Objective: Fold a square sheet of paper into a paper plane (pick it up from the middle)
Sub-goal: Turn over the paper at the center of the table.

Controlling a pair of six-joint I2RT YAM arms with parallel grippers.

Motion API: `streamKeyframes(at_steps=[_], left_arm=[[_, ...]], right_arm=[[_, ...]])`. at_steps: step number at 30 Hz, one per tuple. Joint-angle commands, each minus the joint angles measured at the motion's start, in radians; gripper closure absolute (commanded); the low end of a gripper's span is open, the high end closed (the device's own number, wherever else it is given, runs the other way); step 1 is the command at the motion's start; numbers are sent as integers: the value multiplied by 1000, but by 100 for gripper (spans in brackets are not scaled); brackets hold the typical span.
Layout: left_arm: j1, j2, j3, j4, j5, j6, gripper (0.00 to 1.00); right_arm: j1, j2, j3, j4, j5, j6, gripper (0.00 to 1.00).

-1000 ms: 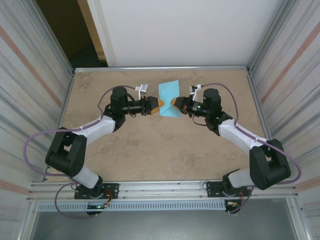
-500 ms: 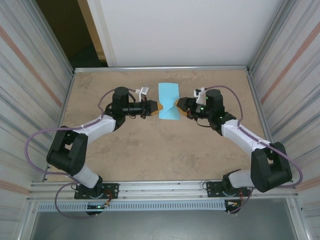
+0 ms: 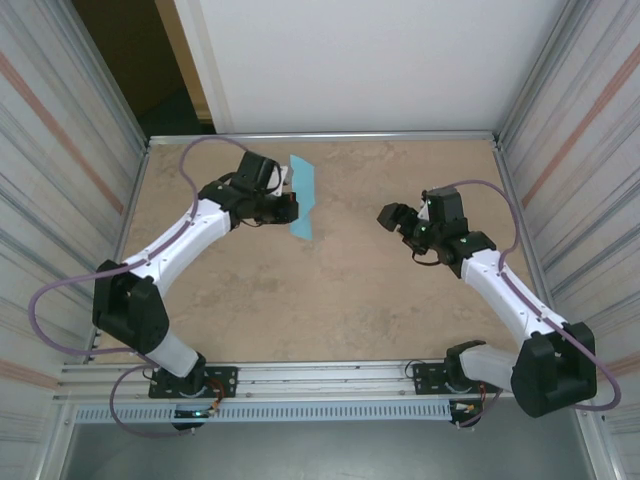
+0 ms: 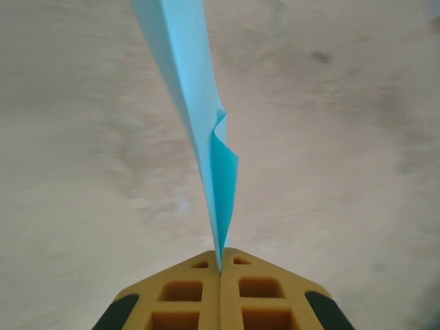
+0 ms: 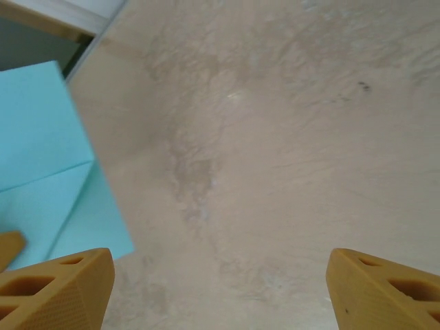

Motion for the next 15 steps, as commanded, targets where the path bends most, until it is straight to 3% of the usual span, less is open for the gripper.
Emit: streamKeyframes(at_steps=[1,4,9,12,15], left_arm=[[-73,55,96,-283,-475,161,95],[-144,148,175,-352,-664,172,94],[-226,315,278,-410,-780,148,94],[-254,389,319,-402,-713,128,94],[-255,438,352,-378,-504,99,86]], right_arm=[[-10,-38,28,-87,103,-49,20],[-16,-50,26,-108,137,-37,20],[-45,-86,-27,-114,182,53,21],[-67,-113,-69,-107,186,98,21],[-84,-138,-97,-112,187,118,21]])
